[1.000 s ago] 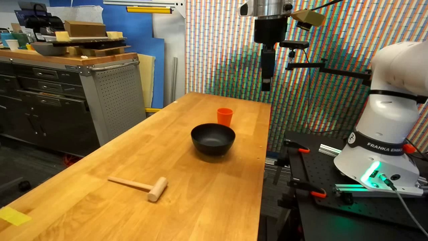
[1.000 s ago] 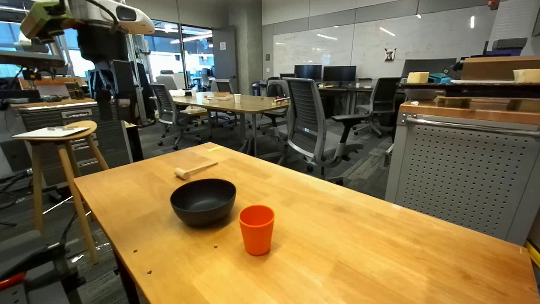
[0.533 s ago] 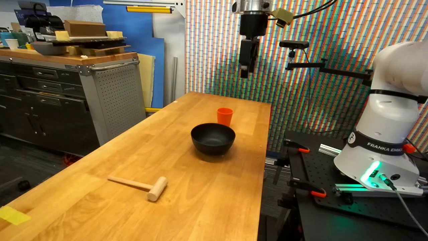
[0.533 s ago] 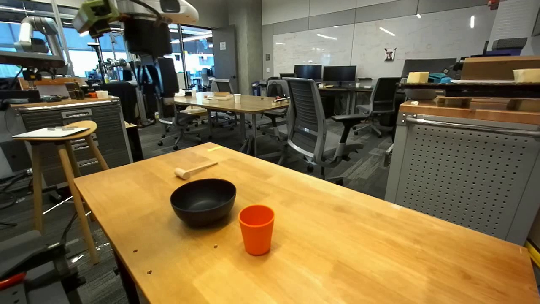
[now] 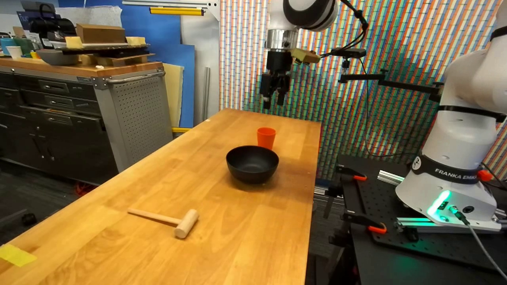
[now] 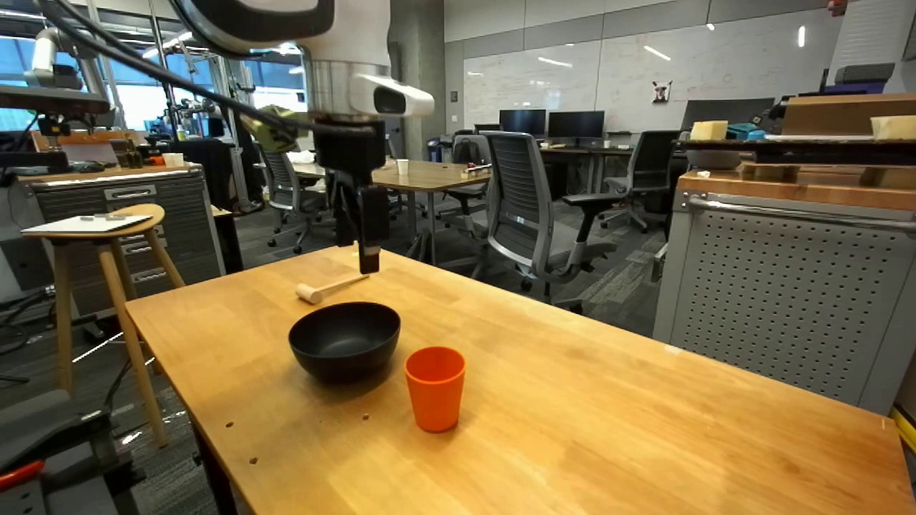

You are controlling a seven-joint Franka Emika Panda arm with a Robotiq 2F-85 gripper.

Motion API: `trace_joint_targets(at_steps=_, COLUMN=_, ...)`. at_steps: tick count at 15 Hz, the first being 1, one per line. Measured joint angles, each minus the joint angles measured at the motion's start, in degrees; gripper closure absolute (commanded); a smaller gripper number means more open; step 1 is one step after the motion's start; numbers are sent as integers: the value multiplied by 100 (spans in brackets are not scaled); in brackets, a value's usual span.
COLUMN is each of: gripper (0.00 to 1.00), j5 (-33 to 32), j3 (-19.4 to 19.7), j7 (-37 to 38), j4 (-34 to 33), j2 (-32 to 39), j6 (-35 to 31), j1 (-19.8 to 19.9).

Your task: Put the orange thing in the black bowl

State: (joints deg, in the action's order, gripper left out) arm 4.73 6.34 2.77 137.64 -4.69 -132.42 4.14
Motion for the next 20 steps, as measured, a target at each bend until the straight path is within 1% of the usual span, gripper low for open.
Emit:
trace_joint_targets(at_steps=5, gripper=0, j5=471, j3=11, j7=-141, j4=-79, j2=966, j6=-1219, j1=35)
trace_joint_targets(at_steps=8, gripper=0, j5=562, j3=3, j7=-230, j4=-189, j2=1427, j6=-1881, j1=36)
trace_joint_targets(at_steps=11, gripper=0, j5=371, j3=25, j7=-226, j4=-295, j2=1799, j6=-2309, j1=57)
trace_joint_targets(at_steps=14, gripper=0, j5=-153, j3=192, j7=-70, j4=-395, j2=2102, j6=-2451, j1=67)
trace_joint_targets(at_steps=15, gripper=25, j5=-332, j3=271, j7=24, j4=-433, j2=2182, j6=-2452, j1=67)
trace_joint_targets(at_steps=16, gripper=27, j5=-475, j3=343, j7=106, j4=-474, j2=2250, j6=-2452, j1=67)
trace_joint_targets(at_steps=17, gripper=34, j5=-592, j3=401, j7=161, j4=-513, j2=2310, j6=-2451, j1=67)
trace_joint_targets(at_steps=18, gripper=44, j5=-686, j3=449, j7=207, j4=-552, j2=2348, j6=-2452, j1=67)
trace_joint_targets(at_steps=20, gripper=58, j5=-727, j3=484, j7=288, j4=-599, j2=2395, j6=-2435, j1=67)
